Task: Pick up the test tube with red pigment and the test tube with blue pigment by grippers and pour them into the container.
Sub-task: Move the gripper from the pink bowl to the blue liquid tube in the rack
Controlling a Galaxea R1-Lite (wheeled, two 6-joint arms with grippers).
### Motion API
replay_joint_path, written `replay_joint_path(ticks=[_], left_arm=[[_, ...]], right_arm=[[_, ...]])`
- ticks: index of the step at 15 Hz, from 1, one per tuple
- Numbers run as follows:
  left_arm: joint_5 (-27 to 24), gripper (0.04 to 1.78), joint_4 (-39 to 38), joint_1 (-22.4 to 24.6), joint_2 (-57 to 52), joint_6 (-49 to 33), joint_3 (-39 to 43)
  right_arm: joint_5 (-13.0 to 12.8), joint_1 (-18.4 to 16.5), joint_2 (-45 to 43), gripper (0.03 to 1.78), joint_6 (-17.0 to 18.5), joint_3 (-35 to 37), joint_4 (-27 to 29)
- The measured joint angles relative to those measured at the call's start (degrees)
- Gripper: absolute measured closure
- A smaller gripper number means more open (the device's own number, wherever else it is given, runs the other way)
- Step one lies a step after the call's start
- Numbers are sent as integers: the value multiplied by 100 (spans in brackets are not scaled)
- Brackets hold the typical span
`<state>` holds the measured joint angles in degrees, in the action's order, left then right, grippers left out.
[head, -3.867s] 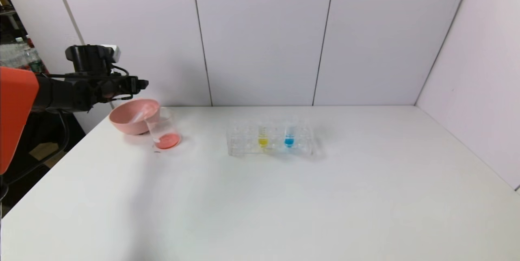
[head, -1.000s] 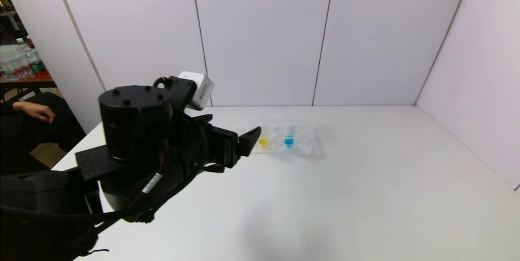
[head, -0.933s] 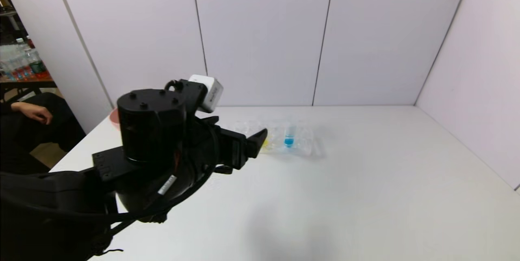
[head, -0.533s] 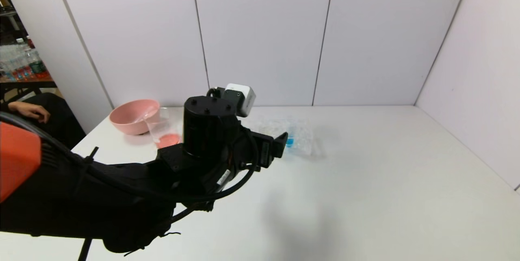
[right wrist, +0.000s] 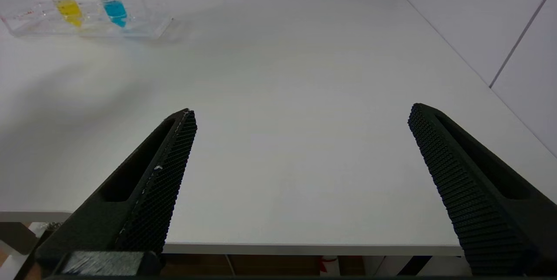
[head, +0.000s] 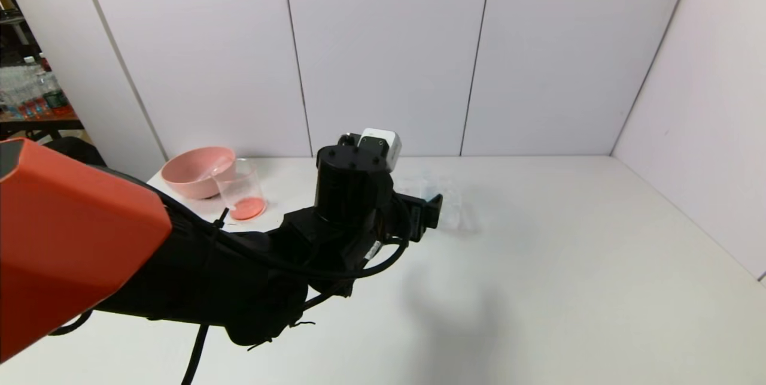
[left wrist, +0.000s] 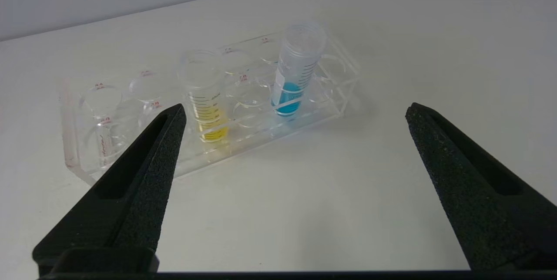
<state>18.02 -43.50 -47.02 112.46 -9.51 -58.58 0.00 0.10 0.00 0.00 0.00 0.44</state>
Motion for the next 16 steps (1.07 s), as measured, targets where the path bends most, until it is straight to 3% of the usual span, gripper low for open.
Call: replay_joint_path(ticks=[16], left_arm=[[6,6,345,39,1430,-66,-1629]], right_arm=[[0,-2,0,4,0,0,0]])
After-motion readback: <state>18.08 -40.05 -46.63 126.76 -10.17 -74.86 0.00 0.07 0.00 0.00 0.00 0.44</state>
